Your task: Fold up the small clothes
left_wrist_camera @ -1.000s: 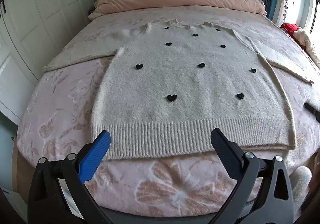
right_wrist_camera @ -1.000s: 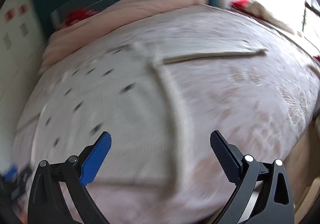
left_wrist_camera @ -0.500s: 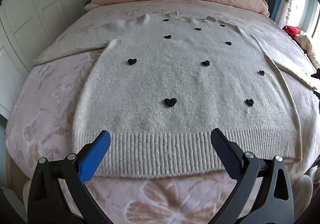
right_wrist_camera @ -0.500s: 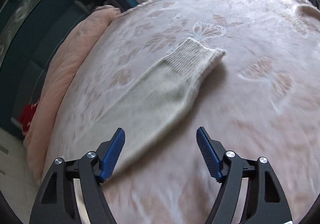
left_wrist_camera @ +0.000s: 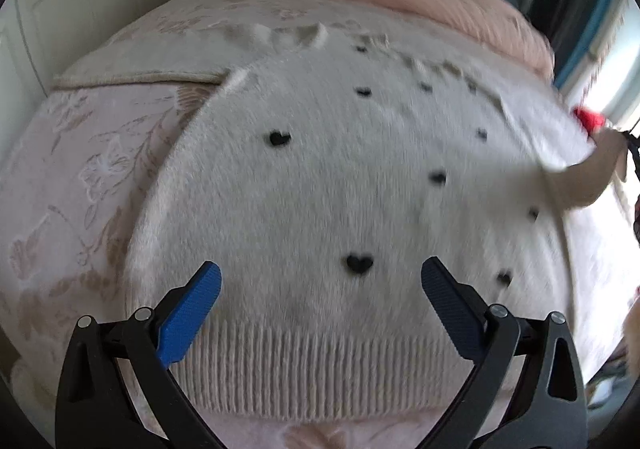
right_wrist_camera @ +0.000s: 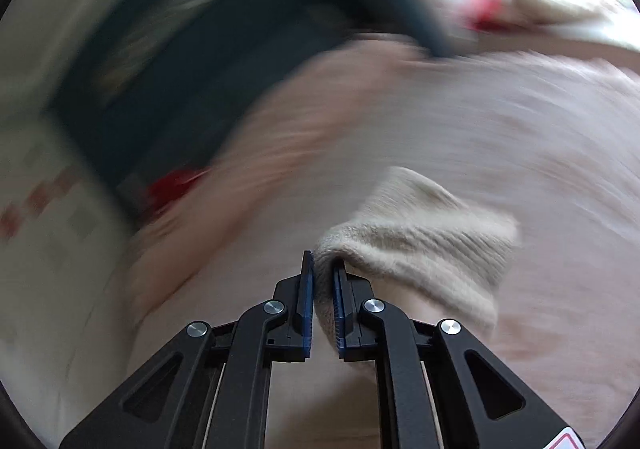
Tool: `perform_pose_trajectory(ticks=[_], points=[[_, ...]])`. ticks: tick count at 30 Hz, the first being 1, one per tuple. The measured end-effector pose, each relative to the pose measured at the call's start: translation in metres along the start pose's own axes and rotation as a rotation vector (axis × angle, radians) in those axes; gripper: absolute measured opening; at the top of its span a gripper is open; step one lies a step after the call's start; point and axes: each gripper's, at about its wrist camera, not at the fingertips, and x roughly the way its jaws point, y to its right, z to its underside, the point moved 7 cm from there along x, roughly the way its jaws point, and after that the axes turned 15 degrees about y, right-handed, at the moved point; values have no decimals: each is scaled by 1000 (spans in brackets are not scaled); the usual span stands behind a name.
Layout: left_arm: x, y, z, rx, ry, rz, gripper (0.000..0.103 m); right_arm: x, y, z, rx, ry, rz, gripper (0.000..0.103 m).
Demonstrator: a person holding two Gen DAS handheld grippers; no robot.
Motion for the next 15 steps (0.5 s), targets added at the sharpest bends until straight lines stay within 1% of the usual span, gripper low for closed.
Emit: perform_pose_trajectory(ticks=[2,3,4,5,7,8,10,11,13,15], points=[[0,-5,-15,-51,29,14,98,11,-86,24,-88,-55,-171,10],[0,-6,-22,-68,41,18,98,16,-118,39,-108,-91,-239,11],[0,-9,-32,-90,58,24,98,22,-150,60,-121,-140,-308,13],[1,-11,-41,-107,74,29,98,29,-182,91,-132,-201,-372,14],[5,-14,-58,-134,93,44,98,42,-218,150,-171,-313,-430,17],[9,-15,-65,-145,96,53,98,49,-230,186,-196,-387,-435,18],[21,-17,-79,-174,98,75,98,52,-230,227,-234,-456,-411,18],[28,-18,-86,-188,96,88,98,50,-221,241,-245,-472,-387,18],[48,-17,-98,-218,87,121,98,38,-195,252,-229,-477,-337,23],[73,-15,-106,-246,68,143,98,19,-162,255,-176,-473,-276,36]])
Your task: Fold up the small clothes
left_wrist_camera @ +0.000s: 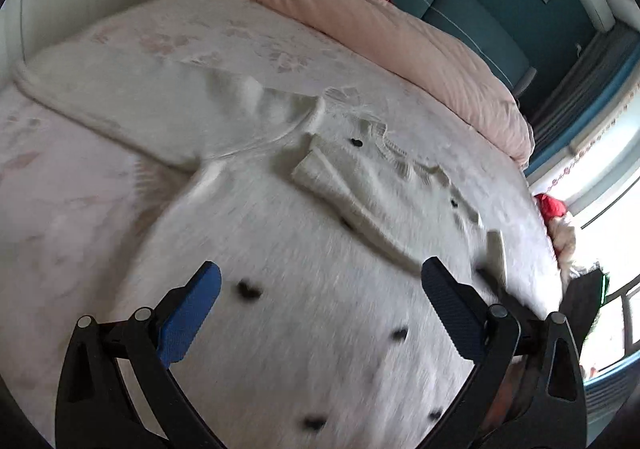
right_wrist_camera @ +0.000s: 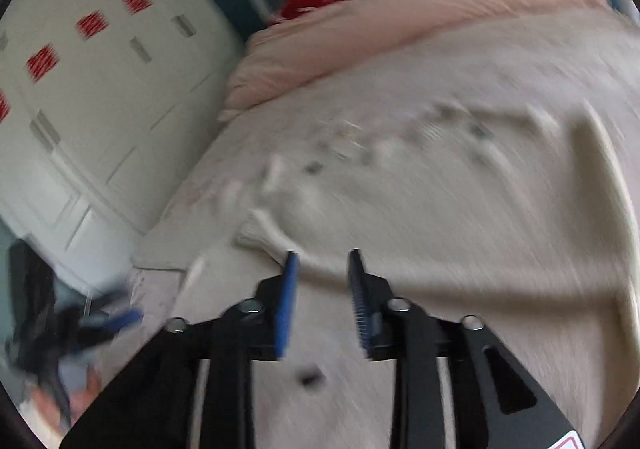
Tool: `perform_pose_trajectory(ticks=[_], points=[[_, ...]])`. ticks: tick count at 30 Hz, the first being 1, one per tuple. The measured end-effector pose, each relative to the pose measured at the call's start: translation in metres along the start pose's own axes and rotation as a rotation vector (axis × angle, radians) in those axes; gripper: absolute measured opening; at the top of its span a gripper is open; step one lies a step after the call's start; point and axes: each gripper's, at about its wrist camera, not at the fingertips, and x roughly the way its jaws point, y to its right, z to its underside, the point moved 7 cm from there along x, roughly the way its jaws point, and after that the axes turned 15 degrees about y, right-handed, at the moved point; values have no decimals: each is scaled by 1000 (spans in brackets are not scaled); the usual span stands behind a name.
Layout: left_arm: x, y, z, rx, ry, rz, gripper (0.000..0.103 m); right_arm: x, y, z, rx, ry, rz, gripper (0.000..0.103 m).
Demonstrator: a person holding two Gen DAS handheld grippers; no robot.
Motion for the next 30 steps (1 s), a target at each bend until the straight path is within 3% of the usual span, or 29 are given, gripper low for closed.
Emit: perform_pose_trajectory(ticks=[3,5,8,9,11,13,15,19,20,22,24,25,28,30], points=[[51,1,-5,-57,-43,13,98,-34,50,15,76,18,112,40],[88,-3,-3,-157,-92,6,98,-47,87,16,170,37,171,43],[119,-4,1,-292,-131,15,96,-58,135,12,314,85,215,44],[128,-3,1,-316,-125,15,90,-57,145,8,351,101,214,46],[137,0,-2,-296,-109,-5,66,-56,158,5,426,128,201,47],[145,10,-8,-256,-120,27,9,-48,165,-3,480,156,186,45],[144,22,-23,-215,-95,49,9,-37,172,-13,509,183,188,7],[101,45,-67,-98,83,150,9,-58,149,-51,449,340,150,7],[99,42,-70,-92,95,159,9,-66,145,-56,418,368,139,7],[102,26,-58,-63,84,130,9,-54,151,-47,388,319,182,6],[124,3,-28,-45,-1,56,9,-26,179,-7,372,141,305,4],[138,-13,-5,-46,-62,7,9,-21,182,4,366,119,311,3],[131,-22,11,-44,31,59,11,-37,167,-11,356,153,328,8],[128,-22,10,-56,46,67,11,-50,159,-17,321,182,358,8]])
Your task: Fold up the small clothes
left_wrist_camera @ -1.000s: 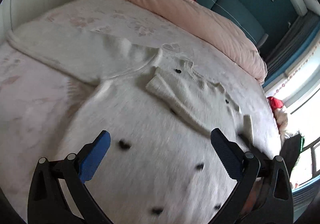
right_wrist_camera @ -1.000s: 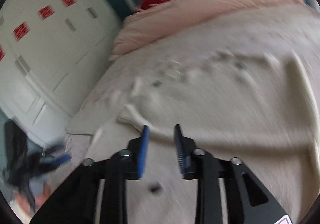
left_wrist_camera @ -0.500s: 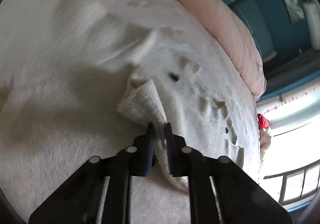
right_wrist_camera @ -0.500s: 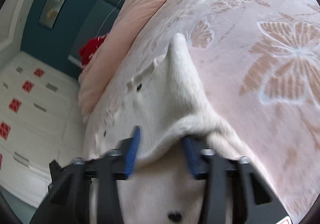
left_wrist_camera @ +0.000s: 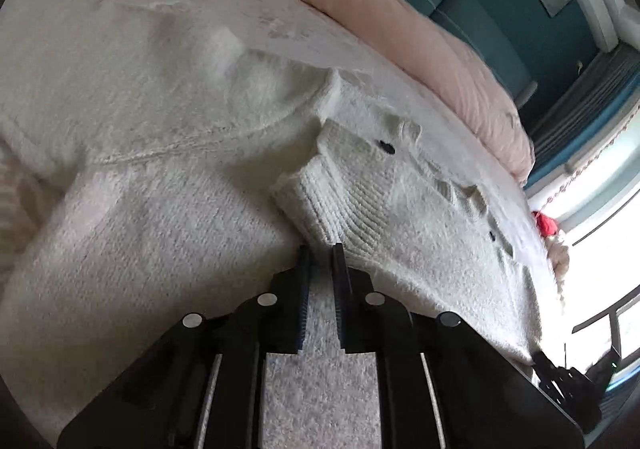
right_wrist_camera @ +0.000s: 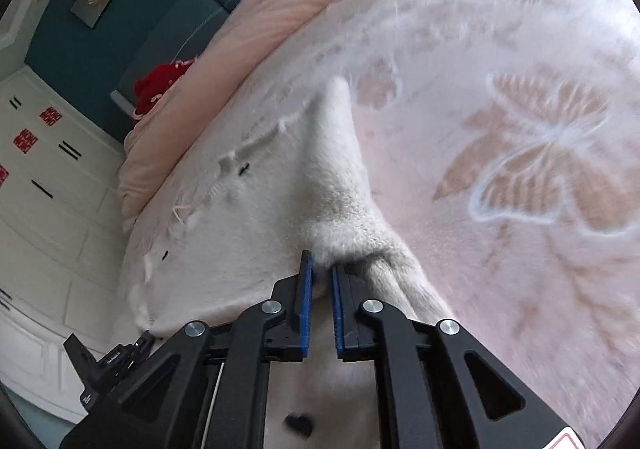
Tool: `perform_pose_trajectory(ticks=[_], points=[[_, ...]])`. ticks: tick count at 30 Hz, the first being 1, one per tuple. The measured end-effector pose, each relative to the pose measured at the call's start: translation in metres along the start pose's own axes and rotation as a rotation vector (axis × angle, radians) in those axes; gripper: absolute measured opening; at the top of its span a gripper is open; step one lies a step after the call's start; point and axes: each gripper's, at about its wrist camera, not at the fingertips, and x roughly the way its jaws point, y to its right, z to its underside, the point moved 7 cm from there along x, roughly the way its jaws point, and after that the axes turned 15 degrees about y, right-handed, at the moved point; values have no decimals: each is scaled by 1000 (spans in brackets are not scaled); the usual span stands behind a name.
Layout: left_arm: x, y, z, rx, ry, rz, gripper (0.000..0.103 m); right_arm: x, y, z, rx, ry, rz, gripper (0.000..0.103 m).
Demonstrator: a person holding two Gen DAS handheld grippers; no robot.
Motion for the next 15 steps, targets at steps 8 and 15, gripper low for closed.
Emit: perform_pose_trajectory(ticks=[8,15], points=[[10,-3,9,11,30,13,12,17,-40,4,-254,38,79,11],[-4,-13,3,-67,21,53,12,-10,-46,27,-220,91,115,13]])
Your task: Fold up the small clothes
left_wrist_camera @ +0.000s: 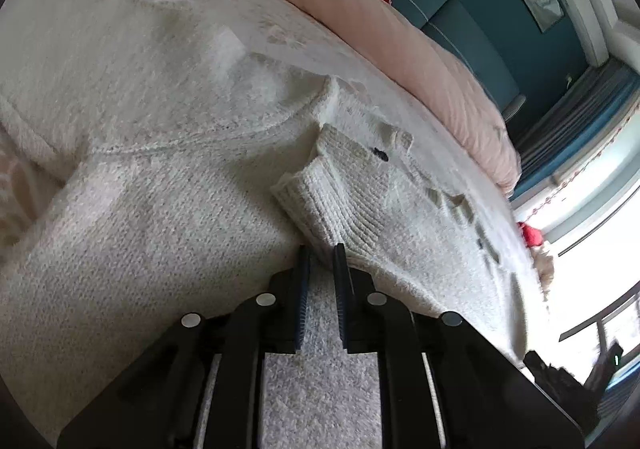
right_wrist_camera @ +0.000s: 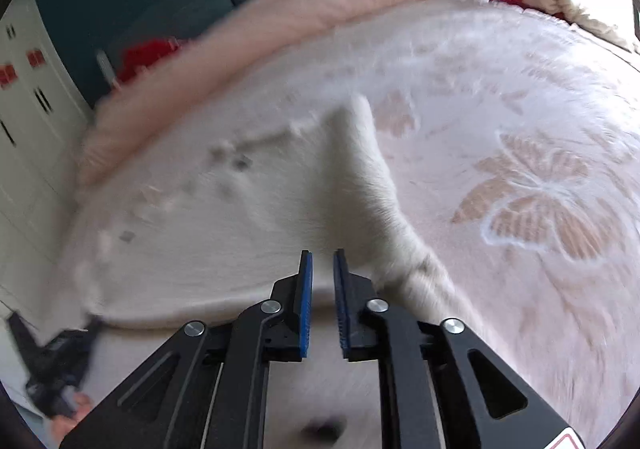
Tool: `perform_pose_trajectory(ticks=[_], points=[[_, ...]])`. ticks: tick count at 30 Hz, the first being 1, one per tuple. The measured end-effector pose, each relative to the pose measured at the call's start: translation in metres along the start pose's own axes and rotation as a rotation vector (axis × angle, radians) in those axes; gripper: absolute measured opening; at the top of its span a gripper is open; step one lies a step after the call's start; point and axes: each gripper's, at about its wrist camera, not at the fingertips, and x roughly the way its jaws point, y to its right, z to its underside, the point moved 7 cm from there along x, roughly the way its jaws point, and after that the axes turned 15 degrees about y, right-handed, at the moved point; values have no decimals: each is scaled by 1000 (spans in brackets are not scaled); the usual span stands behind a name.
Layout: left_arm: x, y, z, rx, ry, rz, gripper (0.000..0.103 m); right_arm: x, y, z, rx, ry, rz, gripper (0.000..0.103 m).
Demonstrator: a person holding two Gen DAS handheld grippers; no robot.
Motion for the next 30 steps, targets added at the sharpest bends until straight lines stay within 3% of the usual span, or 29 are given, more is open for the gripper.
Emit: perform_pose_trajectory(ticks=[2,4,6,7,9,10,12,14,17,18,19,21,23,25,30], points=[[-16,-8,-10,-48,9,-13,18,-24,-12,20,-37,-6,-26,13],[-46,-31,-30,-105,71,-34,49,-36,-29,45,-110,-31,-47,13],[-72,-58,-55,-136,135,-77,58,-43,-39,82,-200,-99,-62,16],[-89,-83,-77,-146,174,-123,65,-41,-40,96,-209,-133,-60,17],[-112,-129,-112,-167,234,-225,73,-47,-45,99,-241,-109,-35,22],[-128,-166,-140,-179,281,-317,75,-46,-47,100,-258,-115,-30,23],[-143,-210,-170,-210,320,-417,82,-43,-48,103,-294,-107,-11,25],[-153,-262,-199,-267,340,-526,82,-44,-50,107,-331,-89,5,26],[-151,-307,-222,-326,336,-552,73,-39,-51,109,-358,-81,21,28],[-150,-310,-226,-317,341,-555,62,-37,-51,110,-360,-81,23,29],[-145,-313,-231,-301,326,-559,38,-37,-51,110,-361,-82,23,29],[-134,-318,-233,-319,266,-546,10,-35,-49,111,-353,-84,18,30],[-137,-310,-242,-324,285,-548,9,-35,-48,111,-343,-86,9,30],[-141,-279,-252,-276,319,-499,8,-34,-46,111,-325,-87,-2,31],[-145,-129,-259,-71,342,-257,8,-33,-44,111,-300,-85,-19,31]])
